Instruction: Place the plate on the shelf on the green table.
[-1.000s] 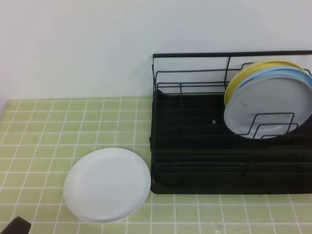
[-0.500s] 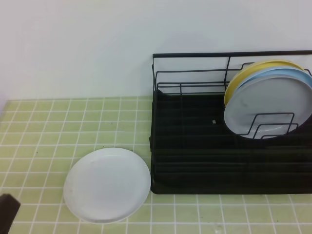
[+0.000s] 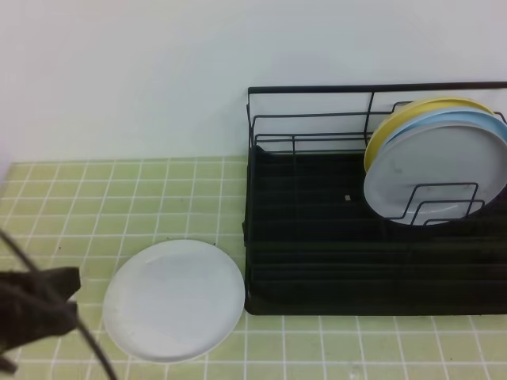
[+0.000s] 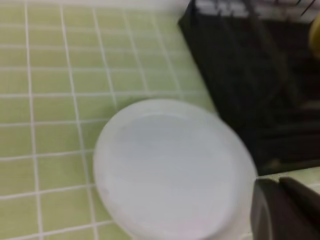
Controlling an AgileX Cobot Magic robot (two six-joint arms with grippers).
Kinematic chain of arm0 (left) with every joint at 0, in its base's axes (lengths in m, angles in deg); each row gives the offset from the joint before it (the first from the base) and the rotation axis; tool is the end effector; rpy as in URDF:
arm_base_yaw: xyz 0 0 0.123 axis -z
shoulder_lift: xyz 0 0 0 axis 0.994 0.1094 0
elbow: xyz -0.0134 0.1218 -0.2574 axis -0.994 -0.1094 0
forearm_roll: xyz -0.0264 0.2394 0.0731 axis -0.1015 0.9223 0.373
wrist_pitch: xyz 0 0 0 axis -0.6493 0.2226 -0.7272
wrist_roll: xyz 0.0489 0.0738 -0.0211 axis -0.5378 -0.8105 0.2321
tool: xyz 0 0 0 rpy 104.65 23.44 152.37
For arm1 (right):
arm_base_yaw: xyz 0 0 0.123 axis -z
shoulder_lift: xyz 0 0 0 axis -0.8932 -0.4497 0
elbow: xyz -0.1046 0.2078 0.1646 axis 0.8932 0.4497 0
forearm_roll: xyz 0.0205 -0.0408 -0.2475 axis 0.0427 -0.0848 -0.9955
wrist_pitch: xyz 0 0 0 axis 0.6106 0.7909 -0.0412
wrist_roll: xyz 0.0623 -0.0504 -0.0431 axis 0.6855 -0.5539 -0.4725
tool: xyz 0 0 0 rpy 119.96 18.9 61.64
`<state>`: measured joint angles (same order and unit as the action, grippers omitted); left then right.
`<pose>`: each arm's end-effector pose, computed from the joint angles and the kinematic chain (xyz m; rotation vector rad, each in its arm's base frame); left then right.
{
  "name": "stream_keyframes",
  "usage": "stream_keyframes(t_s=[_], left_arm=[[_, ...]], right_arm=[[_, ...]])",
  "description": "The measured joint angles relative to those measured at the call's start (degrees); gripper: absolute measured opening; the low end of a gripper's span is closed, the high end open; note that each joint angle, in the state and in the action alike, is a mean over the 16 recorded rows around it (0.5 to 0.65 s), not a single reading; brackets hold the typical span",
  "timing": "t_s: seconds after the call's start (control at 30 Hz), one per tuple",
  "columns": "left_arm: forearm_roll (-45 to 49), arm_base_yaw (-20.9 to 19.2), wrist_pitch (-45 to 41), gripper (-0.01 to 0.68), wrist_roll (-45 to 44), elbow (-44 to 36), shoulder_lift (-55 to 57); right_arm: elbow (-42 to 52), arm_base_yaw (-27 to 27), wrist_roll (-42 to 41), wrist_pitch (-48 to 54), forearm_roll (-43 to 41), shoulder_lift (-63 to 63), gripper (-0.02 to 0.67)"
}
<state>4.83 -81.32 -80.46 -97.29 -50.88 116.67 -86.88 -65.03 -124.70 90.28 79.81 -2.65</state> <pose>0.1491 -0.0373 0.2867 0.0432 2.0881 -0.5106 0.1005 0.0437 0.2888 -0.4086 1.8828 0.4165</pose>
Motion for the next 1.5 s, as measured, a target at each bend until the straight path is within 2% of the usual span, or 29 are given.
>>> stream_keyframes(t_s=[0.27, 0.67, 0.83, 1.1, 1.33, 1.5], left_arm=[[3.9, -1.9, -2.9, -0.004, -0.1, 9.7, 20.5], [-5.9, -14.0, -14.5, -0.003, -6.8, 20.7, 42.4], [-9.4, -17.1, -17.8, 0.006, -9.3, 22.6, 48.4], [-9.1, -17.0, -17.0, 0.081, -9.9, 23.7, 54.9], [-3.8, -14.1, -15.1, 0.156, -8.4, 25.9, 57.9], [1.7, -11.7, -14.8, 0.180, -5.5, 28.5, 59.6]], right_arm=[[-1.2, 0.0, -0.1, 2.7, -1.1, -6.2, 0.000], [-1.3, 0.0, -0.7, 2.9, -1.4, -8.3, 0.000], [-1.3, 0.0, -0.9, 2.8, -1.4, -8.3, 0.000], [-1.3, 0.0, -1.0, 3.7, -1.4, -8.3, 0.000], [-1.3, 0.0, -1.0, 6.4, -1.4, -8.3, 0.000], [-1.3, 0.0, -1.0, 8.9, -1.4, -8.3, 0.000]])
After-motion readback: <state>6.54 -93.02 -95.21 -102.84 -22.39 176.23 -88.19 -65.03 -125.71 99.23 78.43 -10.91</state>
